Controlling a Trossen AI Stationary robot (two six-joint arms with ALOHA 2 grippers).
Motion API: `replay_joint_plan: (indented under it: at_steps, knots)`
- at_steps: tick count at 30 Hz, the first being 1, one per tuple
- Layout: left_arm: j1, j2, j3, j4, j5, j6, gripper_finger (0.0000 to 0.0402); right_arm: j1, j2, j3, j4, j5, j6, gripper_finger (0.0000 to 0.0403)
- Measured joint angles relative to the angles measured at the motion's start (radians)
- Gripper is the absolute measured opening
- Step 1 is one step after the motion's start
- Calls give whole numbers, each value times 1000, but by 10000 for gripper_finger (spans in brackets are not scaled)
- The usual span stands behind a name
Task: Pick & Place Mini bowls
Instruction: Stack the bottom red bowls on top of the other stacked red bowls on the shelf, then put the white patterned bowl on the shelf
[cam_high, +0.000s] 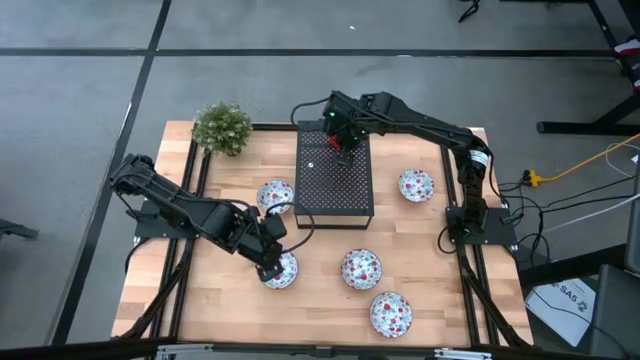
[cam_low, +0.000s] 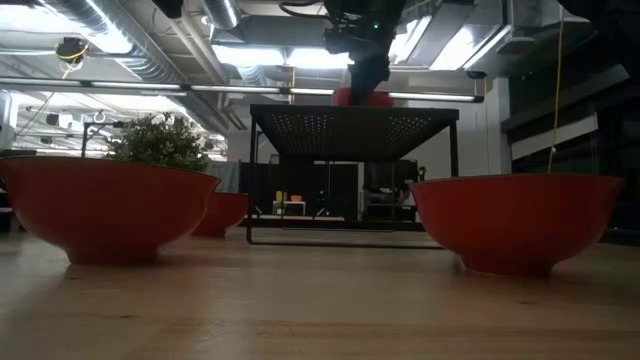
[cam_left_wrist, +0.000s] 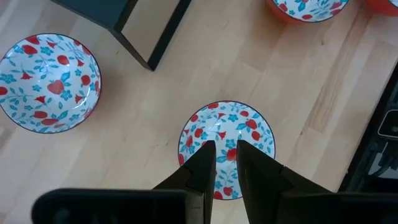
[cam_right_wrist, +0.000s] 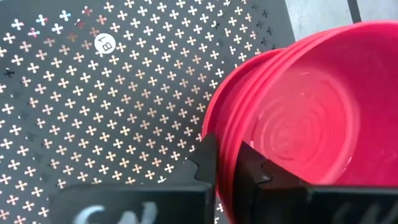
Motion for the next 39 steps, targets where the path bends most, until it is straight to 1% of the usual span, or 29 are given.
replay_joint_plan:
  at_steps: [3, 5, 16, 21, 23, 26, 30, 34, 37, 39]
  knots:
    - [0, 0, 0, 0, 0, 1, 59, 0, 0, 0, -3, 1, -3, 32]
    - [0, 0, 0, 0, 0, 1, 59, 0, 0, 0, -2, 1, -3, 46]
    - [0, 0, 0, 0, 0, 0, 59, 0, 0, 0, -2, 3, 5, 160]
    - [0, 0, 0, 0, 0, 1, 59, 6, 0, 0, -7, 2, 10, 194]
    - [0, 0, 0, 0, 0, 1, 59, 12, 0, 3, -13, 2, 9, 200]
    - [0, 0, 0, 0, 0, 1, 59, 27, 0, 45, -40, 2, 9, 202]
    - [0, 0, 0, 1, 0, 18, 59, 55, -1, 137, -106, 2, 30, 198]
    - [0, 0, 0, 4, 0, 23, 59, 95, -2, 234, -169, 1, 100, 192]
    - [-8, 0, 0, 24, 24, 82, 59, 136, -3, 290, -206, 0, 157, 190]
    - [-17, 5, 0, 40, 56, 133, 59, 169, -22, 281, -207, -3, 184, 190]
